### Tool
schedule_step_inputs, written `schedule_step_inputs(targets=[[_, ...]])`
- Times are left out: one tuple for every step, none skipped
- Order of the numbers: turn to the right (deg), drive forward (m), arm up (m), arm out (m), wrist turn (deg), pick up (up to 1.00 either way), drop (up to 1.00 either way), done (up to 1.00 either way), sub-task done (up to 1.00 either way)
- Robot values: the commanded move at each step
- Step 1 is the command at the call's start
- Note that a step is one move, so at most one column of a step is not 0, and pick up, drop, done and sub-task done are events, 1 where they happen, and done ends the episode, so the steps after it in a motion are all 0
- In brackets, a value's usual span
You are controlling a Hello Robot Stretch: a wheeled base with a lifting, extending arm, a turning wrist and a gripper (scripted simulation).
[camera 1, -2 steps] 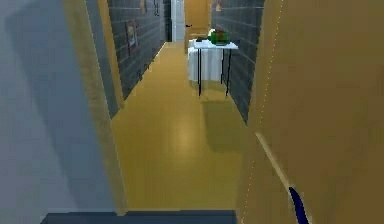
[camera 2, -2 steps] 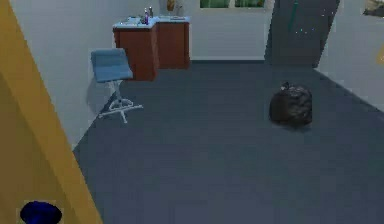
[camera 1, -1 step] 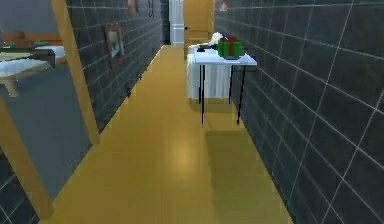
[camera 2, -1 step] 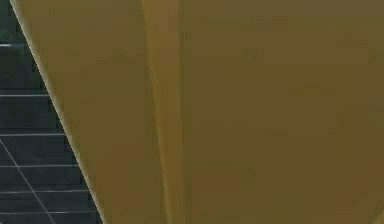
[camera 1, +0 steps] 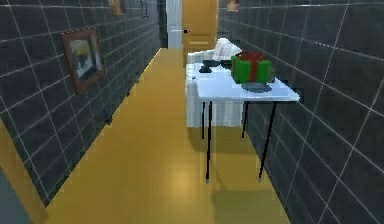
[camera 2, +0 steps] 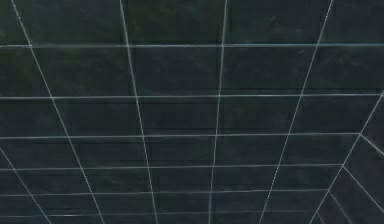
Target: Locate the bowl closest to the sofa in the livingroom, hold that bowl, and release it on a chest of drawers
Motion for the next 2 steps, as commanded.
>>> schedule_step_inputs(targets=[[3.0,0.0,0.0,0.0,0.0,0.0,0.0,0.0,0.0],[0.0,1.0,0.0,0.0,0.0,0.0,0.0,0.0,0.0]])
